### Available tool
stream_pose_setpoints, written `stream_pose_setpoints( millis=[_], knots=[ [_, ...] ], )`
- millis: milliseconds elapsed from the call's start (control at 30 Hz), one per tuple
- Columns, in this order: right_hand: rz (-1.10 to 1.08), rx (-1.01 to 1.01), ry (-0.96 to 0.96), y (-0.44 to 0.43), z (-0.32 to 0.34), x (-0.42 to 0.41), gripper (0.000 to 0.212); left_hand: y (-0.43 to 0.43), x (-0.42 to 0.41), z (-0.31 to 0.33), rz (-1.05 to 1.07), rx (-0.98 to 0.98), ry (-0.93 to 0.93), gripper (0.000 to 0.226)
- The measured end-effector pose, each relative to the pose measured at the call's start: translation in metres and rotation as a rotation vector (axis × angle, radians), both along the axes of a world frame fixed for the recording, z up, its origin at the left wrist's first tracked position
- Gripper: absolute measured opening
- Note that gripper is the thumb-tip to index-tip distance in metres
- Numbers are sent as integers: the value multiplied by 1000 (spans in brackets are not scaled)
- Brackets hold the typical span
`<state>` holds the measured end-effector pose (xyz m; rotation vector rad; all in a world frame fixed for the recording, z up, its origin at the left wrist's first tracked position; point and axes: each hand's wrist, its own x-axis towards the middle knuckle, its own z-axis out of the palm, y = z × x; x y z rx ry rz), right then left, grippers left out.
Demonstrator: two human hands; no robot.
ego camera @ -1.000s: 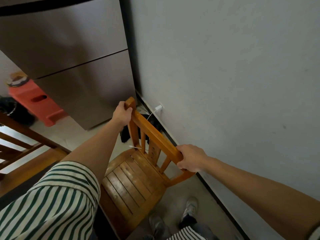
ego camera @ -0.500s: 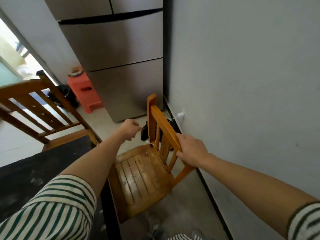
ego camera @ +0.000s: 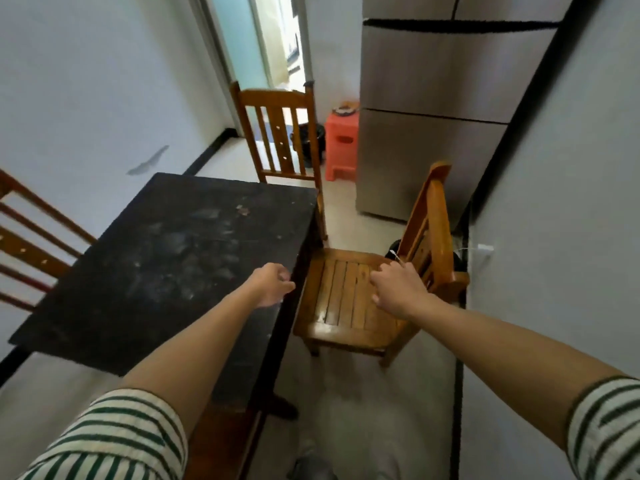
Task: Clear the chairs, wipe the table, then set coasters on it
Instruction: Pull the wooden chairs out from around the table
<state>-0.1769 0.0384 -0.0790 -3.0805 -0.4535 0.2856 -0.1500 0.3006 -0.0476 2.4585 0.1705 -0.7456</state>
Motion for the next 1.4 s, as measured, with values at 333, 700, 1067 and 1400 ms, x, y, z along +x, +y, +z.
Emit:
stream_pose_setpoints(
  millis=[333,700,1067,1400],
  knots=[
    [377,30,99,177,15,-73,26,169,-159,12,299,180,-87,37],
    [527,145,162,389,26,-239,31,355,-374,41,456,254,-277,27],
    [621,275,223,562,44,-297,39,501,-492,29,735,257,-305,29],
    [580,289,288,709,39,-265,43,633,-501,27,840,297,-196,33]
  ],
)
